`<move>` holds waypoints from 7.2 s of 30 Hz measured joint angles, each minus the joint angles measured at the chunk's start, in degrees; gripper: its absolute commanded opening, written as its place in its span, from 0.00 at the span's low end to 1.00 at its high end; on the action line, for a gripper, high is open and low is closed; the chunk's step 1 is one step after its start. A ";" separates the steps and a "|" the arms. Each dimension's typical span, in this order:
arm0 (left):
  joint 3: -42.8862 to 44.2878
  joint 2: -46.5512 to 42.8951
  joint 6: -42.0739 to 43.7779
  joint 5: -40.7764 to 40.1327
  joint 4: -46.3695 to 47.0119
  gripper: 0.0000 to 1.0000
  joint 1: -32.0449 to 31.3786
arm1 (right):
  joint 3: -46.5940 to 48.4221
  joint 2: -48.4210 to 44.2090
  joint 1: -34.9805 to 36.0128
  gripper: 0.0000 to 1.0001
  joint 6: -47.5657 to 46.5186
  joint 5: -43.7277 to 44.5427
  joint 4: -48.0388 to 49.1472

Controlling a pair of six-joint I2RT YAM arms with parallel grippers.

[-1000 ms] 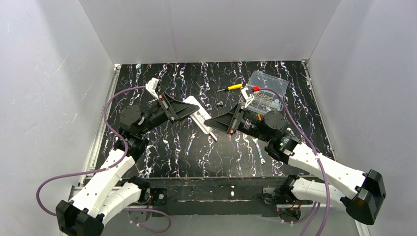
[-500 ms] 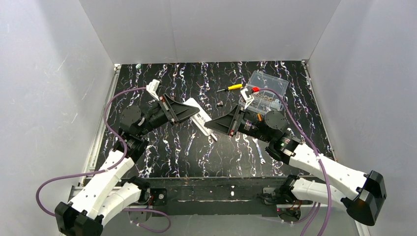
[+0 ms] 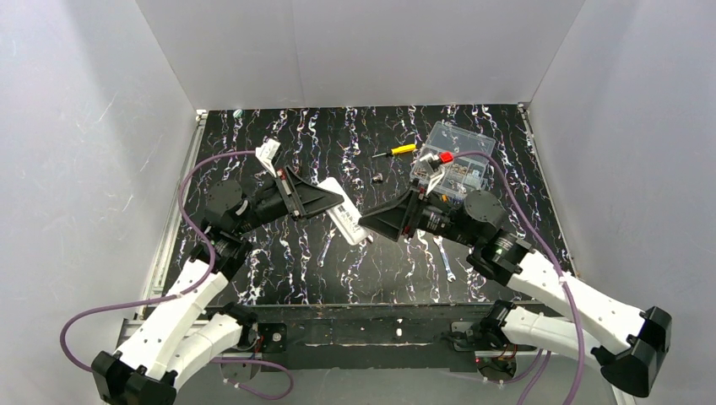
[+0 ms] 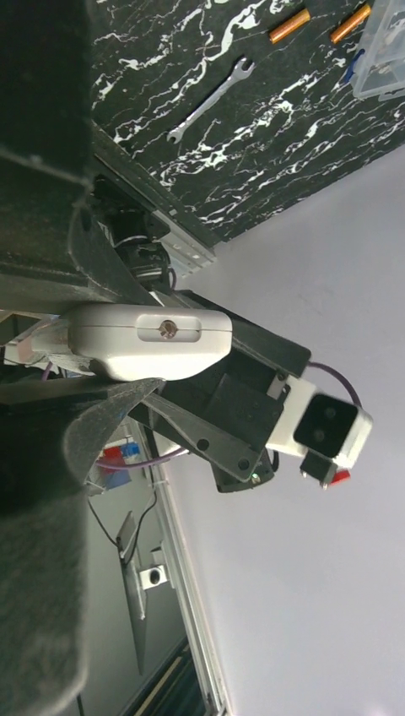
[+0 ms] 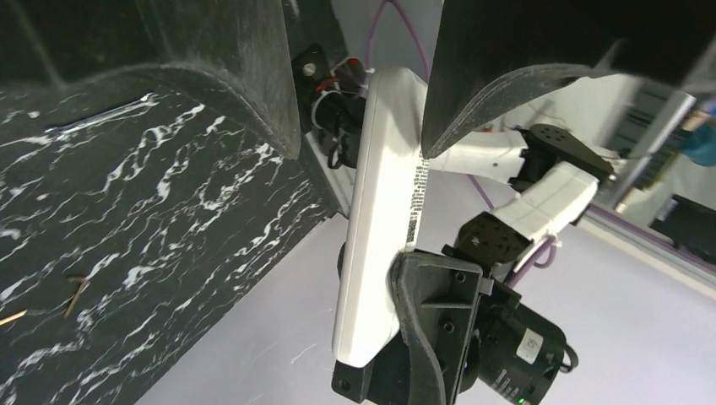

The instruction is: Load the batteries into the remote control

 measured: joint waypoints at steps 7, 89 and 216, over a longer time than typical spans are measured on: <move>4.98 -2.95 6.54 4.24 -9.70 0.00 0.00 | 3.30 -6.45 0.00 0.58 -16.72 -0.59 -9.44; -0.13 -3.74 4.66 -5.92 -7.21 0.22 -0.02 | 2.71 11.78 0.76 0.01 14.16 -12.87 7.61; -8.92 -3.65 1.99 -17.49 -14.45 0.00 -13.88 | 6.60 -0.68 18.18 0.29 -86.64 -1.16 -33.05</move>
